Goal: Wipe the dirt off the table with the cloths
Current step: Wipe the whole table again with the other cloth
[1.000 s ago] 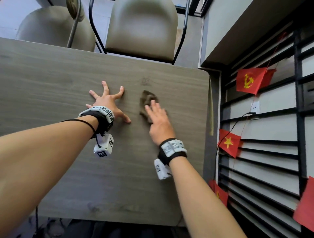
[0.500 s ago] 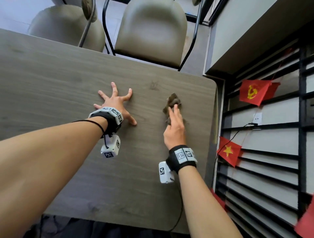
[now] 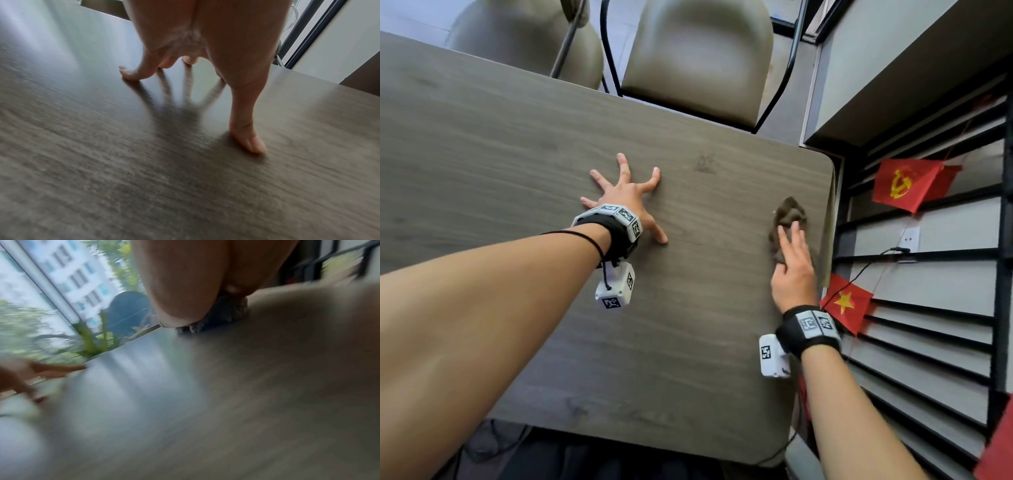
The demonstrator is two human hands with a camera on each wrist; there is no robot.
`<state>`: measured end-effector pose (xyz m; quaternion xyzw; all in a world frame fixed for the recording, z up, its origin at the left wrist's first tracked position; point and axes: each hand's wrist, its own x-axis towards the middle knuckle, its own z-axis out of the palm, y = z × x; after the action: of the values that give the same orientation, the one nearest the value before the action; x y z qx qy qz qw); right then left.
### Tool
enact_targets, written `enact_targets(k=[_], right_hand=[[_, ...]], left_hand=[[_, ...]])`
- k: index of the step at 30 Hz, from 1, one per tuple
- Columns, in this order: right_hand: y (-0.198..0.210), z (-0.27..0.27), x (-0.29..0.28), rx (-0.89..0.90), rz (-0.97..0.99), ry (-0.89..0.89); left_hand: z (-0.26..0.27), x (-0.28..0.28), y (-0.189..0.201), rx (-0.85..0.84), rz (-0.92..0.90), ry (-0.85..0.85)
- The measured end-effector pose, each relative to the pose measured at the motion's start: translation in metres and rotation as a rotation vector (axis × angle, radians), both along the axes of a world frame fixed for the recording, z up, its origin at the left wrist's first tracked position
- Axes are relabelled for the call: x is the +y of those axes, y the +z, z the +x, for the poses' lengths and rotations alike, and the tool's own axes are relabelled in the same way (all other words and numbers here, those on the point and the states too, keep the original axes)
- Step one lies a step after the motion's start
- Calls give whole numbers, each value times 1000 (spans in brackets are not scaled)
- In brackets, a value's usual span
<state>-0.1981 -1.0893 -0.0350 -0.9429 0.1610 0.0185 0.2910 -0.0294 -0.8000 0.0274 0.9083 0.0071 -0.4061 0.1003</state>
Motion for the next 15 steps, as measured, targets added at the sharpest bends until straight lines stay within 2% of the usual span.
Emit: enact_targets(k=[2,4,6,8,11,13,15], right_hand=[[3,-6,-26,22,-18,-91],[7,-4,-29,74,-33,-108],[10,7,-14,119,-43,-135],[14,19,19,86,-9,-140],[21,27,102,28,33,59],[22,21,161,65,29,234],[20,10,197,112,5,302]], left_hand=[[0,0,-1,-5,-5,-6],[-1,0,-2,-7,-9,-9],[-3,2,-1,-12,-13,-15],[-6,4,-2,-26,-14,-31],[-17,10,-7,-101,29,-101],[-29,18,-12,-176,87,-201],[-42,29,-19,-255,134,-282]])
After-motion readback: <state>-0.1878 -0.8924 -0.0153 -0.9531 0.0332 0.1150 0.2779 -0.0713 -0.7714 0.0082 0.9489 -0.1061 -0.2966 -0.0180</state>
